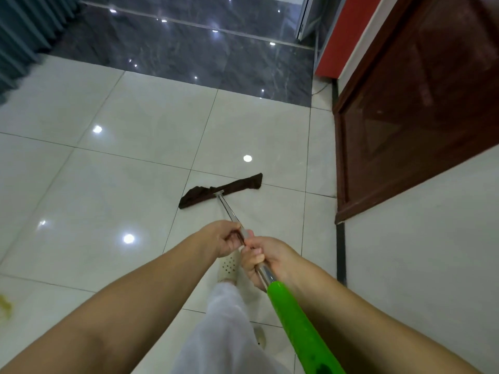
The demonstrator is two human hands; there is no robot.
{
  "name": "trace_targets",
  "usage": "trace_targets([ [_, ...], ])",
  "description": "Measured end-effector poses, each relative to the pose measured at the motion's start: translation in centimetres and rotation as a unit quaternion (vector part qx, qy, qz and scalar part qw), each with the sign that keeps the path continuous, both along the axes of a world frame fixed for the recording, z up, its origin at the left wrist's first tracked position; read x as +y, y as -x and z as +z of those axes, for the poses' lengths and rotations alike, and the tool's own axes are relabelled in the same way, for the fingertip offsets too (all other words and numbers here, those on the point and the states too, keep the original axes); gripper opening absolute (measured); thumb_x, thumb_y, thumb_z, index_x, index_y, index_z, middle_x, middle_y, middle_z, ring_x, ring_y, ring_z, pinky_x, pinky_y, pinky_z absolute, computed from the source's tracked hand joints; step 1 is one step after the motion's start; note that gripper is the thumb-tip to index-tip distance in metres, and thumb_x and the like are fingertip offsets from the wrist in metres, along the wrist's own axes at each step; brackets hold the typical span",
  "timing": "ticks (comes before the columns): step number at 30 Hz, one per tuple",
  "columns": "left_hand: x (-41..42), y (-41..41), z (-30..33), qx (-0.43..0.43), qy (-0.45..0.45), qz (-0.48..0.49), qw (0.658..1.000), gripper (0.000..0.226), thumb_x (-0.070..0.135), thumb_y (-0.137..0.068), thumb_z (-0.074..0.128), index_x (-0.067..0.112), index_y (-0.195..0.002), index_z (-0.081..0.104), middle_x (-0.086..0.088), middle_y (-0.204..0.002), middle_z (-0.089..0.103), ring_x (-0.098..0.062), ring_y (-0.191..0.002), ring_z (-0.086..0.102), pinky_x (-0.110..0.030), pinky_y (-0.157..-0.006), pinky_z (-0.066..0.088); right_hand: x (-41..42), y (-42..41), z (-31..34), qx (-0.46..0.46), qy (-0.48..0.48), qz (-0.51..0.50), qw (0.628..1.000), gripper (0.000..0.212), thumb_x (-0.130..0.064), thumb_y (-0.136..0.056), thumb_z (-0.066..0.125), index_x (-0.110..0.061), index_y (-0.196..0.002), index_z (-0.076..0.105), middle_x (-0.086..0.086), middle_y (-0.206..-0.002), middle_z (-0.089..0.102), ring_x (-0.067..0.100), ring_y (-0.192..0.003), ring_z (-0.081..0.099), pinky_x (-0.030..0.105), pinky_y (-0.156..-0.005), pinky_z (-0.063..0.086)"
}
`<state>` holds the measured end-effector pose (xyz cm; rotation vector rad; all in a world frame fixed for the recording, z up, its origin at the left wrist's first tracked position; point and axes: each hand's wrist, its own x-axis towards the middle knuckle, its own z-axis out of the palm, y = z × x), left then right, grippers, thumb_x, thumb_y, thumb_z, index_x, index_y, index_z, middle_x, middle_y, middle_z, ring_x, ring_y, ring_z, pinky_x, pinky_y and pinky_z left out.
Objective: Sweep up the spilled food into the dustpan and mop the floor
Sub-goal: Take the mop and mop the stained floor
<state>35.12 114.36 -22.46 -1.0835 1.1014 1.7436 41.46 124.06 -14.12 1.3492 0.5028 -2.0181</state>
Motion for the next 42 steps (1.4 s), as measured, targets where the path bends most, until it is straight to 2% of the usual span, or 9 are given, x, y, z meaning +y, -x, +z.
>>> trace_targets([
  [3, -0.4, 2.9, -1.1, -0.012, -0.020, 0.003, 1.000, 0.027, 0.006, -0.101, 0.038, -0.005, -0.077, 0.044, -0.021, -0.050, 0.060, -0.020, -0.034, 0.061, -0.021, -0.051, 0.053, -0.6, 2.6, -1.2, 0.002, 0.000, -0.012, 1.000, 0.032, -0.002, -0.096, 0.041, -0.023, -0.078, 0.057, 0.002, -0.036, 0.046, 0.005, -0.019, 0.032, 0.010, -0.022, 0.025],
  [7, -0.6, 7.8, -2.0, -0.023, -0.047, 0.010, 0.999, 0.018, 0.008, -0.102, 0.037, -0.008, -0.101, 0.045, -0.023, -0.080, 0.059, -0.025, -0.077, 0.066, -0.030, -0.066, 0.057, -1.3, 7.2, -2.5, 0.021, -0.031, 0.015, 0.999, 0.029, 0.000, -0.095, 0.037, -0.013, -0.072, 0.049, 0.000, -0.035, 0.040, 0.004, -0.020, 0.031, 0.008, -0.023, 0.024],
  [12, -0.2, 14.9, -2.0, -0.027, -0.055, 0.010, 0.998, 0.018, 0.009, -0.101, 0.041, -0.003, -0.114, 0.044, -0.021, -0.081, 0.059, -0.023, -0.068, 0.060, -0.032, -0.043, 0.054, -1.3, 14.3, -3.5, 0.036, -0.047, 0.020, 0.998, 0.025, -0.004, -0.096, 0.041, -0.012, -0.074, 0.050, 0.000, -0.037, 0.037, 0.005, -0.022, 0.031, 0.009, -0.025, 0.026],
  [21, 2.0, 28.6, -2.7, -0.042, -0.040, -0.041, 0.997, 0.018, 0.012, -0.100, 0.042, 0.000, -0.088, 0.047, -0.014, -0.076, 0.058, -0.020, -0.062, 0.057, -0.025, -0.043, 0.054, 0.8, 27.2, -3.3, 0.007, -0.037, -0.027, 0.999, 0.029, -0.007, -0.095, 0.048, -0.017, -0.072, 0.060, 0.001, -0.042, 0.038, 0.007, -0.024, 0.032, 0.010, -0.026, 0.028],
  [24, 3.1, 32.5, -3.0, -0.034, -0.022, -0.058, 0.998, 0.021, 0.013, -0.100, 0.043, -0.001, -0.086, 0.049, -0.014, -0.076, 0.059, -0.020, -0.062, 0.057, -0.028, -0.057, 0.054, 1.8, 31.0, -3.5, 0.006, -0.028, -0.039, 0.999, 0.028, -0.008, -0.096, 0.048, -0.017, -0.072, 0.058, 0.001, -0.042, 0.039, 0.007, -0.024, 0.032, 0.010, -0.026, 0.029],
  [28, 4.4, 36.5, -3.5, -0.036, -0.026, -0.043, 0.998, 0.023, 0.014, -0.100, 0.043, 0.000, -0.083, 0.048, -0.014, -0.077, 0.059, -0.019, -0.063, 0.058, -0.028, -0.048, 0.055, 3.1, 35.1, -3.9, 0.012, -0.004, -0.061, 0.998, 0.029, -0.007, -0.097, 0.045, -0.027, -0.081, 0.058, 0.000, -0.040, 0.037, 0.007, -0.023, 0.031, 0.010, -0.025, 0.028],
  [35, 8.1, 39.0, -2.6, -0.017, -0.007, -0.060, 0.998, 0.027, 0.012, -0.101, 0.041, -0.001, -0.078, 0.048, -0.015, -0.074, 0.059, -0.017, -0.067, 0.060, -0.027, -0.070, 0.049, 7.1, 37.7, -2.1, 0.006, -0.006, -0.056, 0.998, 0.025, -0.008, -0.098, 0.046, -0.023, -0.080, 0.055, -0.001, -0.055, 0.038, 0.006, -0.023, 0.032, 0.011, -0.024, 0.028],
  [38, 9.8, 37.8, -1.7, -0.033, -0.011, -0.087, 0.996, 0.029, 0.012, -0.100, 0.044, 0.000, -0.074, 0.050, -0.013, -0.056, 0.062, -0.011, -0.073, 0.062, -0.021, -0.050, 0.052, 9.3, 36.5, -0.6, 0.002, -0.021, -0.057, 0.998, 0.021, -0.005, -0.097, 0.045, -0.024, -0.096, 0.053, 0.001, -0.052, 0.041, 0.006, -0.023, 0.031, 0.010, -0.024, 0.028],
  [42, 12.5, 35.7, 0.0, -0.035, -0.021, -0.117, 0.992, 0.029, 0.012, -0.099, 0.047, 0.000, -0.074, 0.051, -0.010, -0.038, 0.058, -0.015, -0.032, 0.058, -0.021, -0.037, 0.049, 11.9, 34.5, 1.3, 0.001, -0.043, -0.066, 0.997, 0.021, -0.004, -0.097, 0.045, -0.023, -0.105, 0.049, 0.004, -0.045, 0.042, 0.007, -0.025, 0.032, 0.010, -0.025, 0.029],
])
